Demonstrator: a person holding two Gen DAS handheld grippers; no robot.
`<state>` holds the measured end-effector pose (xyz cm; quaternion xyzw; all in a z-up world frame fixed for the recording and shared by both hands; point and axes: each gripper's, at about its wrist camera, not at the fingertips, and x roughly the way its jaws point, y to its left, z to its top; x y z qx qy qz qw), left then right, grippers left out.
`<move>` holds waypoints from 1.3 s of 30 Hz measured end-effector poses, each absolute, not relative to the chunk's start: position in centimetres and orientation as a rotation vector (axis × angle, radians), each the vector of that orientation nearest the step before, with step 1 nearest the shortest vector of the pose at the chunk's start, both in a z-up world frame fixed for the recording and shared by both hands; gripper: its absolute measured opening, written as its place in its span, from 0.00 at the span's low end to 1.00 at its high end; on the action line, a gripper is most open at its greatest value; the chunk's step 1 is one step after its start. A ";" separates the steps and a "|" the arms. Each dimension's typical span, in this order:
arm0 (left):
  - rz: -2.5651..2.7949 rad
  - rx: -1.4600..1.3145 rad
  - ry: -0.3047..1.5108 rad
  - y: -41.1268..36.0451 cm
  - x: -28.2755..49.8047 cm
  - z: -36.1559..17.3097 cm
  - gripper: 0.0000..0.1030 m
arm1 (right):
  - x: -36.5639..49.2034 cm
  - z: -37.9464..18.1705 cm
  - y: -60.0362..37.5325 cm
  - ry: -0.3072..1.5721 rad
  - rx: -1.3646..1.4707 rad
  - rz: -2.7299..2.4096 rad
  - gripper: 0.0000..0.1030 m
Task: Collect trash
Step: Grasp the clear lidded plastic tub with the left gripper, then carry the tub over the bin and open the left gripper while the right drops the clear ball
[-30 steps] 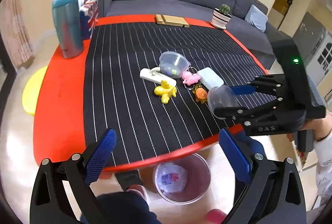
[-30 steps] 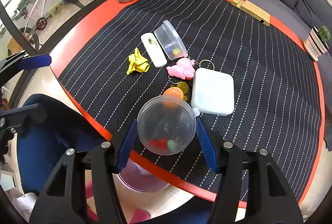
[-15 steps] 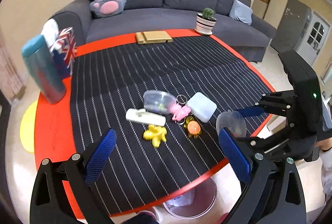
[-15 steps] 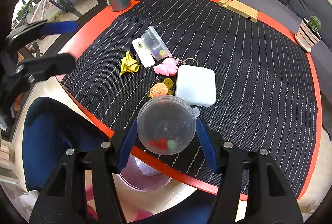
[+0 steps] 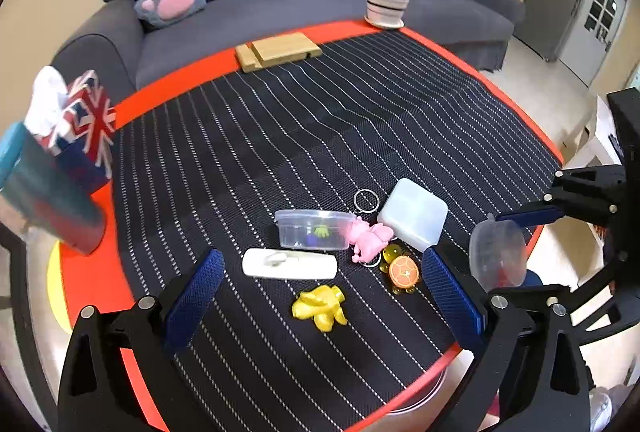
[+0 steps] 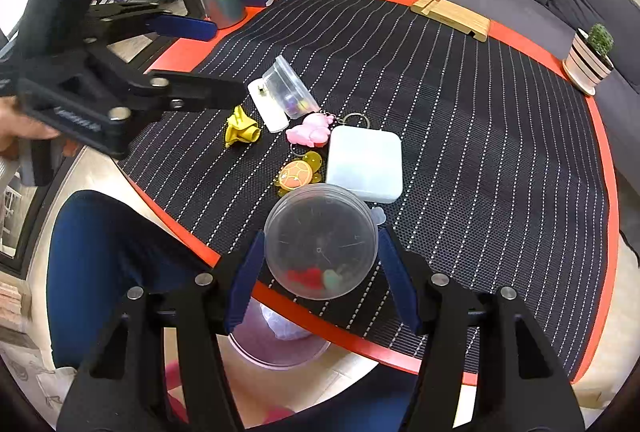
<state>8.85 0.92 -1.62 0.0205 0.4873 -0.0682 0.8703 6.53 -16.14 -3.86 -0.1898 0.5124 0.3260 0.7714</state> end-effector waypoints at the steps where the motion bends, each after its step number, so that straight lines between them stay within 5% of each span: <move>1: -0.147 0.042 1.026 0.9 9.1 -1.7 0.93 | 6.6 -3.9 -16.2 1.112 -0.411 0.705 0.57; 14: -0.200 0.055 1.130 1.0 12.5 -4.9 0.92 | 7.1 -4.2 -16.9 1.126 -0.396 0.690 0.57; 23: -0.218 0.049 1.151 0.9 12.7 -5.7 0.54 | 7.3 -4.6 -17.1 1.133 -0.386 0.686 0.57; 39: -0.173 0.030 1.067 1.0 10.9 -3.5 0.53 | 7.1 -3.8 -17.4 1.103 -0.366 0.690 0.57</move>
